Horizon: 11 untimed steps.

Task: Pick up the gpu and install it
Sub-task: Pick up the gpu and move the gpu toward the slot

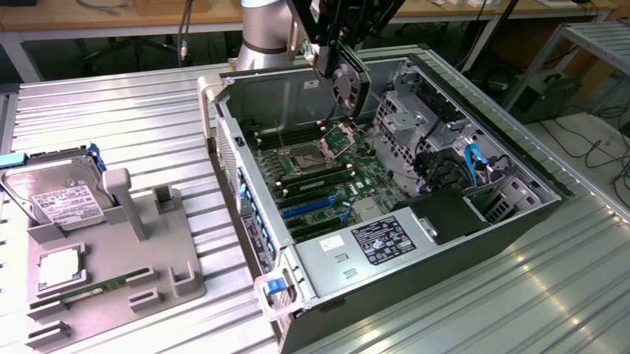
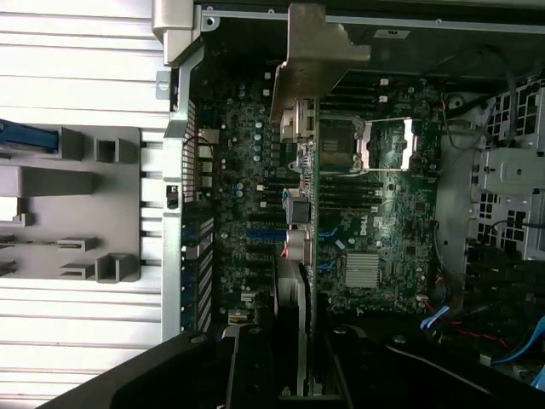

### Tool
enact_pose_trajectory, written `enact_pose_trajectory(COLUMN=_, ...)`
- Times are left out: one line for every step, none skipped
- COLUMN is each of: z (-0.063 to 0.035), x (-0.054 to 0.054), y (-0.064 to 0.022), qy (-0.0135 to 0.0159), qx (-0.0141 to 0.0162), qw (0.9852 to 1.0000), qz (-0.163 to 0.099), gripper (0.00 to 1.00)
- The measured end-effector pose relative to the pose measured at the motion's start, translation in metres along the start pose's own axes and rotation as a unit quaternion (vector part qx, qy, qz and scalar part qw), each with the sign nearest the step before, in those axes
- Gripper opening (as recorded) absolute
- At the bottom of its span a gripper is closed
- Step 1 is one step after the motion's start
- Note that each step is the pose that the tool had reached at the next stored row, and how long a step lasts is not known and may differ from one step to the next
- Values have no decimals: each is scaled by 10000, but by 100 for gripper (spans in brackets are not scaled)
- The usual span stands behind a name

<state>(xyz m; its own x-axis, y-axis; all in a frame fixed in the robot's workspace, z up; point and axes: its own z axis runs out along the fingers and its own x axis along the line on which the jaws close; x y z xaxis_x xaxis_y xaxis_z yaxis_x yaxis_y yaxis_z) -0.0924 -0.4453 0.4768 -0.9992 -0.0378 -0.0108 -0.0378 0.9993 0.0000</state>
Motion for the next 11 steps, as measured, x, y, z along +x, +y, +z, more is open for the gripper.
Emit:
enact_pose_trajectory(z=0, x=-9, y=0, qy=0, qx=0, qw=10000, qz=0, gripper=27)
enact_pose_trajectory(z=1, x=-16, y=0, qy=0, qx=0, qw=10000, qz=0, gripper=27)
enact_pose_trajectory(z=1, x=-24, y=-1, qy=0, qx=0, qw=10000, qz=0, gripper=27)
enact_pose_trajectory(z=2, x=-31, y=-1, qy=0, qx=0, qw=10000, qz=0, gripper=27)
enact_pose_trajectory(z=3, x=-40, y=-1, qy=0, qx=0, qw=10000, qz=0, gripper=27)
enact_pose_trajectory(z=4, x=-46, y=-2, qy=0, qx=0, qw=10000, qz=0, gripper=27)
enact_pose_trajectory(z=4, x=-59, y=-2, qy=0, qx=1, qw=10000, qz=0, gripper=27)
enact_pose_trajectory(z=4, x=-65, y=-2, qy=0, qx=0, qw=10000, qz=0, gripper=27)
enact_pose_trajectory(z=5, x=-75, y=-3, qy=0, qx=0, qw=10000, qz=0, gripper=27)
enact_pose_trajectory(z=6, x=-83, y=-3, qy=0, qx=0, qw=10000, qz=0, gripper=27)
enact_pose_trajectory(z=6, x=-92, y=-3, qy=0, qx=0, qw=10000, qz=0, gripper=27)
